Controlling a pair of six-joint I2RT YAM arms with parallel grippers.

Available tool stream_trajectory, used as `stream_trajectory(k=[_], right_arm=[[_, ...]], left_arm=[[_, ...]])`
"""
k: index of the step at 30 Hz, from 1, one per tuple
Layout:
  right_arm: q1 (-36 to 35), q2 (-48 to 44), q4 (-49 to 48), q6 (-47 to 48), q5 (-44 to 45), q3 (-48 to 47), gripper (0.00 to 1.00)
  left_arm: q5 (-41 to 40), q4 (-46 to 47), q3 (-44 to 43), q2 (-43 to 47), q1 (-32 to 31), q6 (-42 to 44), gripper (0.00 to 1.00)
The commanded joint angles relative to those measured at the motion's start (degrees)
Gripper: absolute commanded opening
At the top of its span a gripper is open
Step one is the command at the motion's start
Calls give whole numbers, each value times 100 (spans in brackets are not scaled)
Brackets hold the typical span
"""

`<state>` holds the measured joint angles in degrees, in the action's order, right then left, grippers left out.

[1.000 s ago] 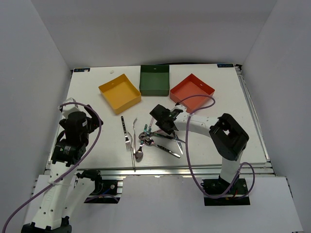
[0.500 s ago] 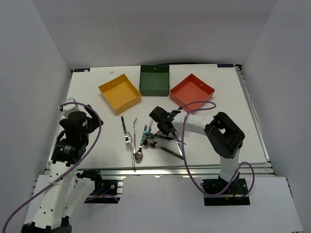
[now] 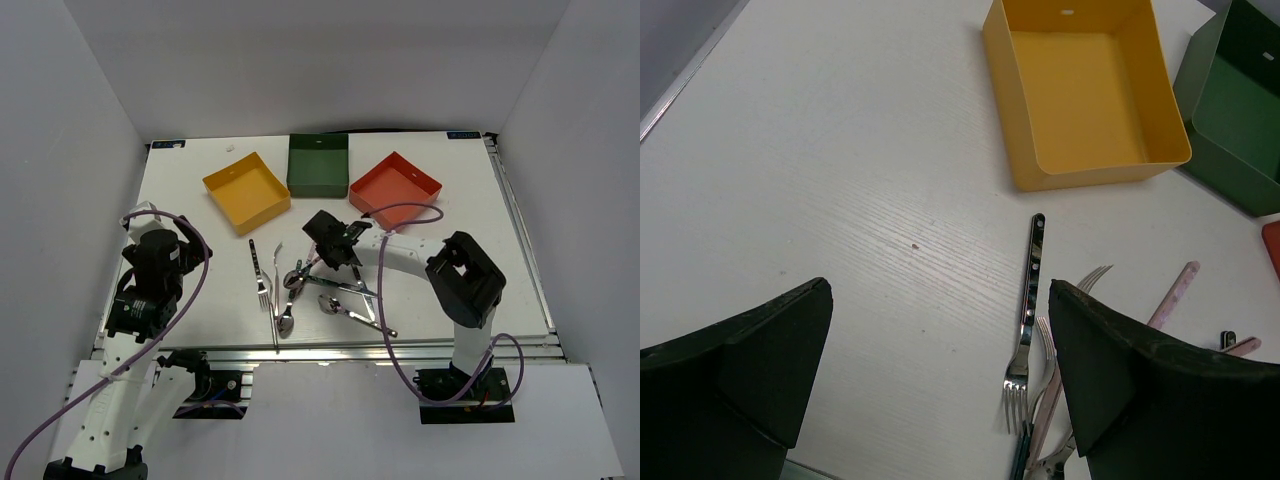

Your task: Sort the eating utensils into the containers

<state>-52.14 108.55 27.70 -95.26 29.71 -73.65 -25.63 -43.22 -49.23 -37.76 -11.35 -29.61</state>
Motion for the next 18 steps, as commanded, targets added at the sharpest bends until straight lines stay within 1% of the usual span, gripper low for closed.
stream_trajectory(k=[1, 3, 7, 8, 10, 11, 12, 13, 14, 15, 16, 17, 18], right_arm=[[11, -588, -423, 227, 307, -326, 0], [168, -756, -607, 578, 325, -317, 0], [739, -1212, -1090, 1754, 105, -281, 0], [1054, -1248, -1135, 2444, 26, -325, 0], [1476, -1153, -1258, 3352, -236, -544, 0], [1983, -1039, -1250, 3809, -786, -885, 0], [2267, -890, -1232, 4736, -1218, -1106, 0], [2774, -514, -1023, 5145, -1623, -1369, 0], [2971, -337, -847, 5515, -2175, -1946, 0], [3138, -152, -654, 6162, -2328, -2239, 0], [3409, 207, -469, 6430, -2591, -2520, 0], [3525, 375, -102, 6650, -2689, -2801, 0], [3640, 717, 58, 6844, -2769, -3344, 0]], left_arm=[[40, 112, 1, 23, 28, -10, 98], [49, 112, 1, 23, 19, -10, 98], [58, 112, 10, 67, 19, -10, 98], [49, 112, 1, 76, 19, -10, 98], [58, 121, 1, 93, 28, -10, 98], [58, 121, 10, 111, 28, -10, 98], [67, 130, 19, 119, 28, -1, 98], [75, 139, 19, 120, 28, 7, 98], [67, 130, 19, 111, 19, -1, 98], [58, 130, 10, 102, 28, -1, 98], [67, 112, 1, 93, 28, -1, 98], [58, 121, 1, 84, 28, -1, 98], [58, 130, 19, 84, 28, -1, 98]])
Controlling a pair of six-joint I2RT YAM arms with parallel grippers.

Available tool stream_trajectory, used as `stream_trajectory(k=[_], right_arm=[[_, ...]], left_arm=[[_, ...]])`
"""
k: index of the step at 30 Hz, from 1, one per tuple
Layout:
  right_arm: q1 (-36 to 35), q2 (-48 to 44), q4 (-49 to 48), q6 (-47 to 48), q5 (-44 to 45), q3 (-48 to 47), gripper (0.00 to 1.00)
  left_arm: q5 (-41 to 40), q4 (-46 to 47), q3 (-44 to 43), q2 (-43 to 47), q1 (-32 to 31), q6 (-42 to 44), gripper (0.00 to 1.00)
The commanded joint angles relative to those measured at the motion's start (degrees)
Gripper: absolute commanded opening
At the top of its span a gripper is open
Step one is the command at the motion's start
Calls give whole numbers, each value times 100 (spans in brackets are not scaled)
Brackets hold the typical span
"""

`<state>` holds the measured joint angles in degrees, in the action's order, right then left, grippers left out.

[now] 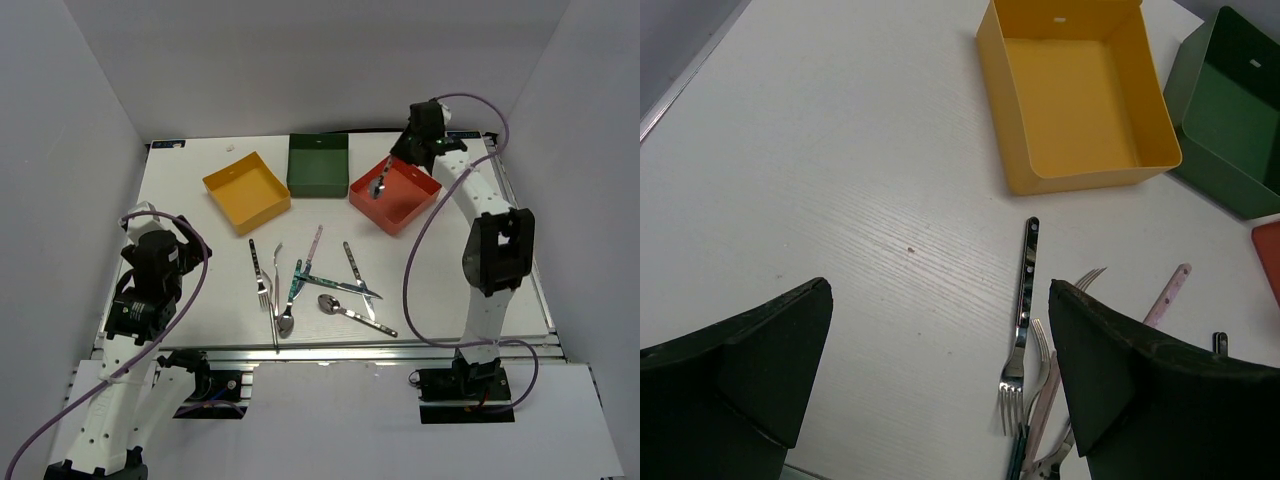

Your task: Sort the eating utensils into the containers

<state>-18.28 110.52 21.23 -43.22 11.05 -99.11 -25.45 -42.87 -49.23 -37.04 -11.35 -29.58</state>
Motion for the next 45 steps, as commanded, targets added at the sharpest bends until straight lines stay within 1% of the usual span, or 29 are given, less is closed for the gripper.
stream_trajectory(k=[1, 4, 5, 9, 12, 14, 17, 18, 19, 20, 22, 24, 27, 28, 30, 31, 32, 33, 34, 35, 36, 38, 39, 40, 41, 42, 43, 45], right_arm=[[412, 671, 828, 1911, -1016, -1012, 0], [641, 1085, 874, 2194, -1113, -1505, 0], [668, 1173, 830, 2256, -1270, -1584, 0], [712, 1673, 891, 2433, -1316, -2041, 0], [703, 1675, 673, 2415, -1194, -1893, 0], [695, 1605, 514, 2415, -1140, -1603, 0], [703, 1525, 487, 2389, -1131, -1454, 0], [695, 1516, 487, 2389, -1149, -1436, 2], [686, 1508, 496, 2389, -1166, -1410, 21], [677, 1482, 513, 2389, -1140, -1418, 30], [659, 1473, 609, 2389, -1053, -1479, 40], [659, 1490, 706, 2432, -903, -1672, 42], [642, 1481, 1066, 2494, -806, -2076, 49], [624, 1438, 1128, 2520, -832, -2129, 51], [450, 1122, 1286, 2678, -1050, -2052, 52], [344, 712, 1287, 3027, -1252, -1851, 52], [212, 447, 1269, 3230, -1333, -1570, 60], [-128, 174, 1234, 3441, -1568, -828, 62], [-340, -124, 1225, 3904, -1640, -377, 62], [-569, -710, 1156, 4066, -1615, 132, 63], [-1076, -968, 1033, 4189, -1371, 1069, 64], [-1579, -1609, 1006, 4296, -1255, 1874, 64], [-2043, -1760, 1049, 4296, -1298, 2226, 64], [-2274, -1884, 1145, 4296, -1272, 2821, 64], [-2494, -2068, 1207, 4244, -1185, 3062, 64], [-2922, -2113, 1242, 4174, -862, 3273, 64], [-3135, -2148, 1330, 4086, -711, 3562, 63], [-3548, -2210, 1409, 3884, -473, 3758, 63]], left_arm=[[58, 95, 19, 4, 28, -4, 98], [84, 104, 10, -14, 28, 5, 98], [102, 104, 10, -14, 19, 14, 98], [128, 121, 19, -40, 19, 31, 98], [155, 121, 10, -58, 19, 40, 98], [172, 130, 10, -84, 19, 40, 98], [198, 130, 19, -85, 19, 49, 98], [190, 139, 19, -84, 28, 49, 98], [190, 139, 28, -67, 19, 49, 98], [190, 139, 28, -67, 19, 58, 98], [190, 148, 28, -49, 19, 49, 98], [181, 139, 19, -32, 19, 49, 98], [172, 139, 28, 3, 19, 49, 98], [172, 139, 28, 12, 28, 49, 98], [163, 130, 28, 12, 28, 40, 98], [146, 121, 19, 4, 28, 40, 98], [128, 121, 19, 3, 28, 32, 98], [120, 104, 19, -5, 28, 32, 98], [85, 104, 10, 3, 19, 23, 98], [76, 95, 10, 3, 19, 5, 98], [58, 95, 10, 12, 28, 5, 98], [58, 95, 10, 12, 28, -3, 98], [49, 86, 10, 21, 28, -4, 98], [49, 95, 1, 38, 28, -4, 98], [49, 86, 10, 30, 19, -4, 98], [49, 95, 10, 30, 28, -4, 98], [49, 95, 19, 30, 19, -4, 98], [40, 86, 10, 30, 28, -4, 98]])
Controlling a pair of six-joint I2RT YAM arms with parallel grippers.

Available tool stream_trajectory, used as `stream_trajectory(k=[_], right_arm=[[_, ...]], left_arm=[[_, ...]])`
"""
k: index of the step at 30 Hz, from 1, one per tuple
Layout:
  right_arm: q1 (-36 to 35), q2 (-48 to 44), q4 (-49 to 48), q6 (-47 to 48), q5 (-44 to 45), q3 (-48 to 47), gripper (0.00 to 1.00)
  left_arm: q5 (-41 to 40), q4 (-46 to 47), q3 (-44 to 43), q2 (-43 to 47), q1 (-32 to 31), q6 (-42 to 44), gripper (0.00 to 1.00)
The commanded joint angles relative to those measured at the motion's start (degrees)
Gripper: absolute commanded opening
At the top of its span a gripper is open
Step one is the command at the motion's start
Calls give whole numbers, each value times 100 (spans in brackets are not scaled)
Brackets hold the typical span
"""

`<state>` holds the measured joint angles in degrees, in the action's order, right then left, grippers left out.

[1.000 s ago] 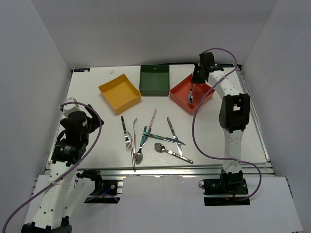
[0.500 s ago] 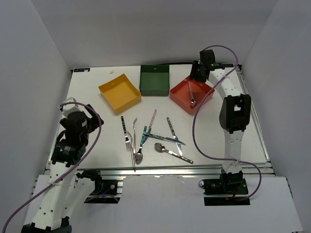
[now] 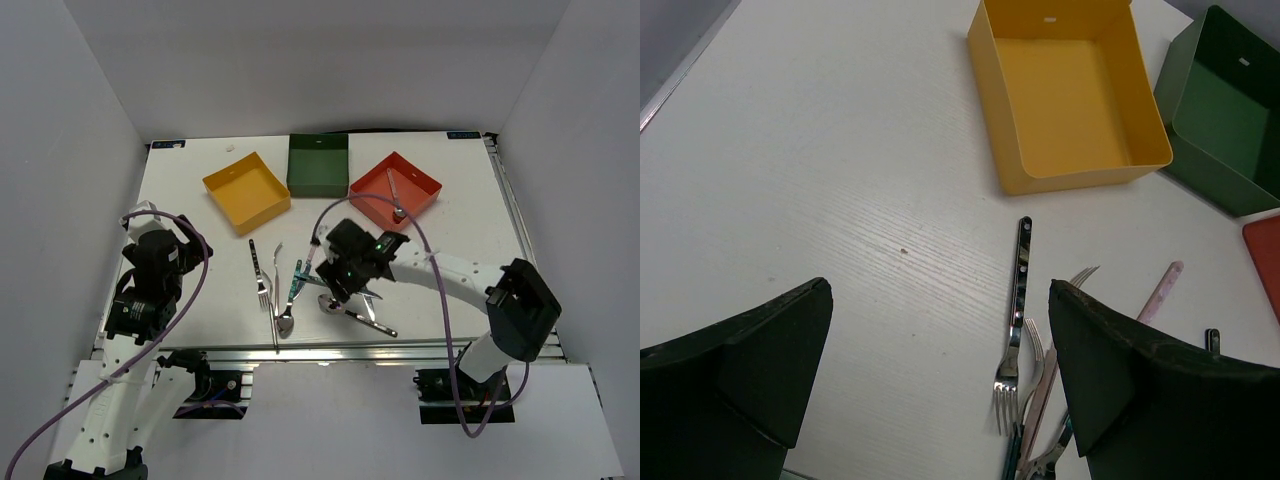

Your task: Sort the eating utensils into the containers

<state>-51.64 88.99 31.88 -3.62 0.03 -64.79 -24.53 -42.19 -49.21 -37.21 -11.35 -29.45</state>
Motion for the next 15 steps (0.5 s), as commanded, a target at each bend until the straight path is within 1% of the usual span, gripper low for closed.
stream_trajectory(k=[1, 5, 8, 12, 15], right_arm=[[-311, -57, 398, -147, 725, 397, 63], [-540, -48, 556, -341, 815, 791, 62], [-576, -22, 373, -350, 761, 1090, 62], [-593, 48, 161, -324, 542, 1223, 60], [-689, 162, 3, -297, 637, 1285, 57]], left_arm=[[-43, 18, 8, 47, 28, -17, 98], [-78, 10, 8, 56, 28, -25, 98], [-95, 10, 8, 65, 28, -34, 98], [-104, 1, -1, 39, 28, -43, 98], [-104, -8, -1, 4, 19, -43, 98]])
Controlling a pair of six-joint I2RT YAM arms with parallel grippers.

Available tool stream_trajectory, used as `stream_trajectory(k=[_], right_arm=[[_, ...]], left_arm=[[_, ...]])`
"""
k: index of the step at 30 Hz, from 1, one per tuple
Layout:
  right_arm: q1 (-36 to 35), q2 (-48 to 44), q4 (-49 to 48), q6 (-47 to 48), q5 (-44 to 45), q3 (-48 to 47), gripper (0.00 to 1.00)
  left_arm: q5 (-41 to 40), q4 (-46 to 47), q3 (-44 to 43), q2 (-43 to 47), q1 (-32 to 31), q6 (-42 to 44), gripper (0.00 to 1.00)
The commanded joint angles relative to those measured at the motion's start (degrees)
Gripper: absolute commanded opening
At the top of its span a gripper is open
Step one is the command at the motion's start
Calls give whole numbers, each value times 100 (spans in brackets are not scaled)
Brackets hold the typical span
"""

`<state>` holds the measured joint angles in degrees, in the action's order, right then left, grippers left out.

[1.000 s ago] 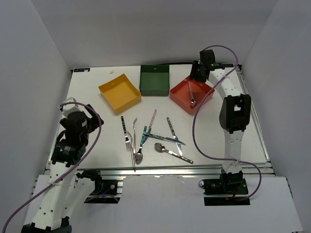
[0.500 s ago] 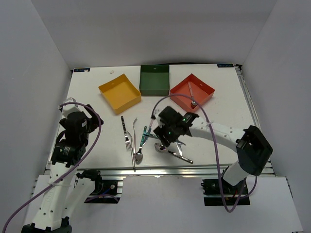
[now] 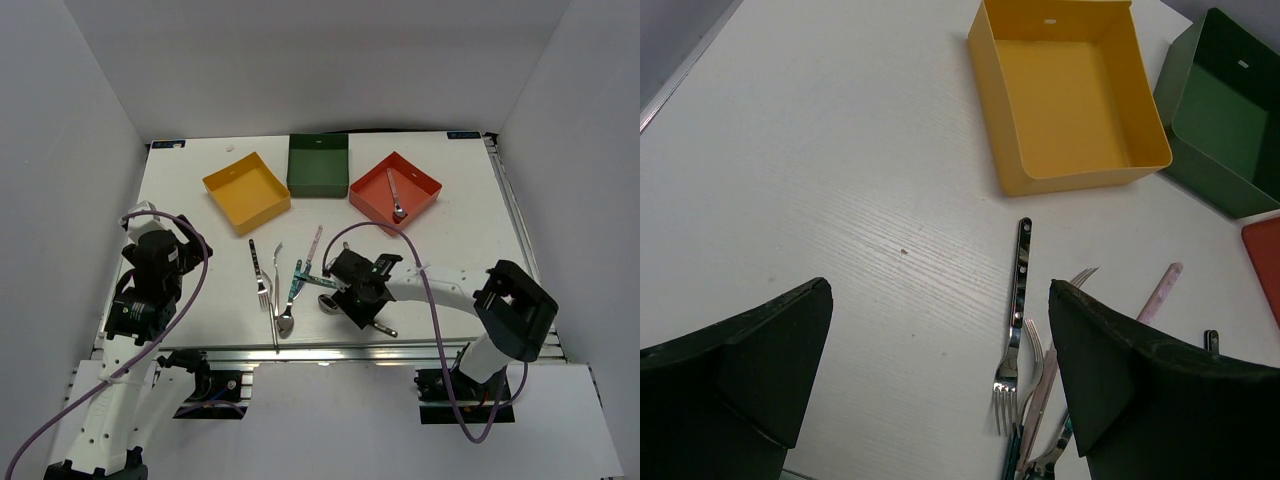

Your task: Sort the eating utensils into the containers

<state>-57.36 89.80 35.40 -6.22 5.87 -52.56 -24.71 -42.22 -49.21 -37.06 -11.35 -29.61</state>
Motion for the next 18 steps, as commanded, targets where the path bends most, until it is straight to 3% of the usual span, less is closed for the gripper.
stream_trajectory(k=[1, 5, 12, 13, 17, 18], right_arm=[[-143, 116, -393, -37, 98, 79, 56], [-319, 275, -542, -3, 213, 96, 49], [-582, 345, -648, 85, 257, 9, 10], [-635, 276, -639, 103, 266, -61, 0], [-1039, -198, -832, 419, -155, -307, 0], [-1049, -330, -902, 507, -652, -343, 0]], left_arm=[[-87, -6, -1, -12, 28, -28, 98], [-78, -6, -1, -12, 19, -28, 98], [-95, -6, -1, -3, 28, -28, 98], [-95, -6, -1, 6, 28, -28, 98], [-87, 3, -1, 14, 28, -28, 98], [-87, -6, 8, 6, 28, -28, 98]])
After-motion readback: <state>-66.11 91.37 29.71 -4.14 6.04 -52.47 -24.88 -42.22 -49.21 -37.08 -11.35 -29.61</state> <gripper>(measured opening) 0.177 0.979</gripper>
